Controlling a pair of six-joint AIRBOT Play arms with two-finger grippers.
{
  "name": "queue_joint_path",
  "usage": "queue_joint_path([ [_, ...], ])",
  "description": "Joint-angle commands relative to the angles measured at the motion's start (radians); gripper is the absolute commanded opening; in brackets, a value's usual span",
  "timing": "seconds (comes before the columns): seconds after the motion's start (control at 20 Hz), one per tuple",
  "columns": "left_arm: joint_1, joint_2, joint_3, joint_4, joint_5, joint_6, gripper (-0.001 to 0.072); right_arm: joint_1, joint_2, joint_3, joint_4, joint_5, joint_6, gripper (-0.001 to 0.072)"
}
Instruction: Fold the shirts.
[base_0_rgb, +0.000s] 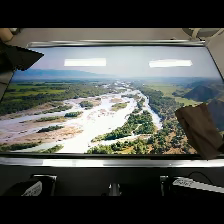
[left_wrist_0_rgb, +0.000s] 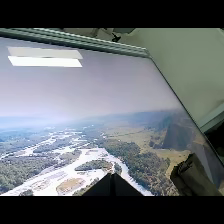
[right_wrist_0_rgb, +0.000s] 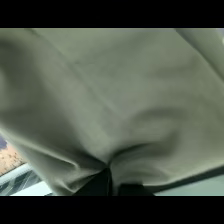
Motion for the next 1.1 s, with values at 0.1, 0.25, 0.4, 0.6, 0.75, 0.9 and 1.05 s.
queue_joint_path([
  [0.1, -0.006, -0.005, 0.0, 0.001, 0.0, 0.0, 0.0024, -0.005, 0.052, -0.19, -0.008, -0.108, 0.043, 0.0024],
  [0.25, -0.006, -0.005, 0.0, 0.001, 0.0, 0.0, 0.0024, -0.005, 0.062, -0.204, -0.037, -0.116, 0.043, 0.0025],
  [0.4, -0.006, -0.005, 0.0, 0.001, 0.0, 0.0, 0.0024, -0.005, 0.07, -0.199, -0.028, -0.126, 0.042, 0.033],
  [0.6, -0.006, -0.005, 0.0, 0.001, 0.005, 0.0, 0.0023, -0.005, 0.077, 0.079, -0.093, -0.007, -0.018, 0.0628],
  [0.75, -0.023, -0.006, 0.012, 0.058, 0.155, -0.02, 0.002, 0.034, 0.077, 0.484, -0.079, -0.101, -0.035, 0.0609],
  [0.9, -0.156, -0.077, 0.127, 0.661, 0.281, -0.28, 0.0018, 0.241, 0.077, 0.781, -0.084, -0.26, -0.124, 0.0608],
  [1.05, -0.281, -0.237, 0.206, 1.156, 0.111, -0.503, 0.0028, 0.542, 0.062, 0.814, -0.086, -0.163, -0.127, 0.0608],
])
